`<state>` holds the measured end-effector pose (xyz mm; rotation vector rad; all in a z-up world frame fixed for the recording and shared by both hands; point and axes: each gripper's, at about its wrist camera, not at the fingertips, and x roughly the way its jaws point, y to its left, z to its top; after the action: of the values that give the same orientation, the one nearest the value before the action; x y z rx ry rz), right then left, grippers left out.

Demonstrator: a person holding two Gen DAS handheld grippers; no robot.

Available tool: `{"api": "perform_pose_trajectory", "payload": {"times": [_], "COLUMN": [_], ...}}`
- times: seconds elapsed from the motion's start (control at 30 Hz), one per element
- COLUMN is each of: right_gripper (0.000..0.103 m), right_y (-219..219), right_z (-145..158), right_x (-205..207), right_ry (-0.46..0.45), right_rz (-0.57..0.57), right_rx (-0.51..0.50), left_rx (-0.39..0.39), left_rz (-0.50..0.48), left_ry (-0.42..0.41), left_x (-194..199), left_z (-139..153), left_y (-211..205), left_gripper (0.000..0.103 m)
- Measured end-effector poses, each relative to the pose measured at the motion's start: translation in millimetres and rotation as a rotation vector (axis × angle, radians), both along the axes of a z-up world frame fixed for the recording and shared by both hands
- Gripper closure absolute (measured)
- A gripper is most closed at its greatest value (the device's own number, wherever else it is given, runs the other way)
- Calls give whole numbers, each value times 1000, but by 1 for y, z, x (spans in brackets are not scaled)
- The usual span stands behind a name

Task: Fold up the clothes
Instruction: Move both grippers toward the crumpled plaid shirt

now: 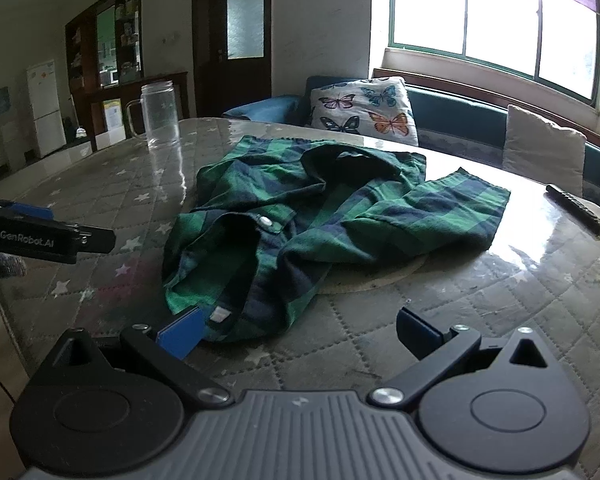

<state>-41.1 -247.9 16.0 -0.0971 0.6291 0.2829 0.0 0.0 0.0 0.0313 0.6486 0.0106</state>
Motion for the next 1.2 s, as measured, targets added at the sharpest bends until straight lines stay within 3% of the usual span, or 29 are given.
{"api": "perform_pose_trajectory", "payload": {"times": [0.3,0.4,1.2], "right_gripper": [0,0,0], "right_y": [4,7,10], "right_z": [-2,-5,-3], "right_x": [-8,-9,-11], "right_ry": [-13,-6,12], "right_rz": [-16,-9,40], "right_rx": [0,-9,-27], "left_rx": [24,13,45], "left_rz": [-28,-39,-58], "left_ry": [-8,21,31], "left_x": [-12,-4,0], "left_z": [-1,-1,-3], "left_y": [-11,-10,-22], "left_gripper": [0,0,0]}}
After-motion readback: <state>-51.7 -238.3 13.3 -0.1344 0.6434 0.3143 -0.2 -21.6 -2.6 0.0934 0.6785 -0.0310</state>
